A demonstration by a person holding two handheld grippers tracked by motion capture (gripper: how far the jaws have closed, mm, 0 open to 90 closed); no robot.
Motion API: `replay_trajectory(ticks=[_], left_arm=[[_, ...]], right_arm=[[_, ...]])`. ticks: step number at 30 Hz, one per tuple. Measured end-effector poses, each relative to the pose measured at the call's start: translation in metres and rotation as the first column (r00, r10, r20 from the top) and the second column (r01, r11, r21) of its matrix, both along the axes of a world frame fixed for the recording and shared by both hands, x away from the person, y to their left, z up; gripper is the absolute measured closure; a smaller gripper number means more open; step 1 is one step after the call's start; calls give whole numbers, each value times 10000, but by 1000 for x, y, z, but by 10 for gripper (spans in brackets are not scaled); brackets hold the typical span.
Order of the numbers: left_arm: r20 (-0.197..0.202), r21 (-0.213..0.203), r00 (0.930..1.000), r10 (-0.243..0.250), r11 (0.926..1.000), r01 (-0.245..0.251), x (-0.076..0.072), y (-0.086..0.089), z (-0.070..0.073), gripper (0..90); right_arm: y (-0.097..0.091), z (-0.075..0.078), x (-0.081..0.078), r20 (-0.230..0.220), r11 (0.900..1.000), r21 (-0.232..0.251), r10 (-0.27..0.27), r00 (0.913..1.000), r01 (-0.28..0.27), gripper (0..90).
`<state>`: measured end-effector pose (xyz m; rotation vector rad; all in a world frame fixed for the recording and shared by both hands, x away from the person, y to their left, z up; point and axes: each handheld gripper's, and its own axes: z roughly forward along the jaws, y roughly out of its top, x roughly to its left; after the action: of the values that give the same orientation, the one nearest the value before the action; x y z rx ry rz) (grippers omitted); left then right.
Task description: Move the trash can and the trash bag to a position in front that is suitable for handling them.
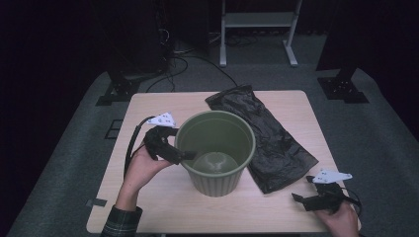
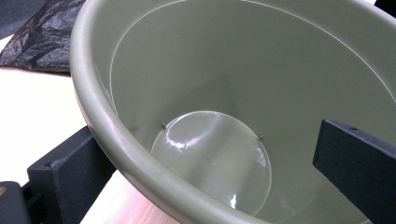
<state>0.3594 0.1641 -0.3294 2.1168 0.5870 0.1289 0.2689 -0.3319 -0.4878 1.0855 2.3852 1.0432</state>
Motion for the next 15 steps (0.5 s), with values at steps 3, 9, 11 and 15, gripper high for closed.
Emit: replay_trajectory(ticks=[3, 9, 11, 15], left_arm=[[-44, -94, 10000, 24, 10000, -25, 1, 1, 1, 0], [-23, -232, 9998, 193, 9995, -193, 5, 3, 6, 0], [-34, -334, 9996, 290, 9990, -291, 7, 5, 8, 0], [146, -526, 9990, 432, 9977, -424, 8, 9, 14, 0]], right_arm=[[0, 0, 0, -1, 10000, 3, -38, 10000, 38, 98], [0, 0, 0, -1, 10000, 5, -44, 10000, 44, 98], [0, 0, 0, -3, 10000, 2, -41, 10000, 41, 98], [0, 0, 0, -4, 10000, 8, -41, 10000, 41, 98]])
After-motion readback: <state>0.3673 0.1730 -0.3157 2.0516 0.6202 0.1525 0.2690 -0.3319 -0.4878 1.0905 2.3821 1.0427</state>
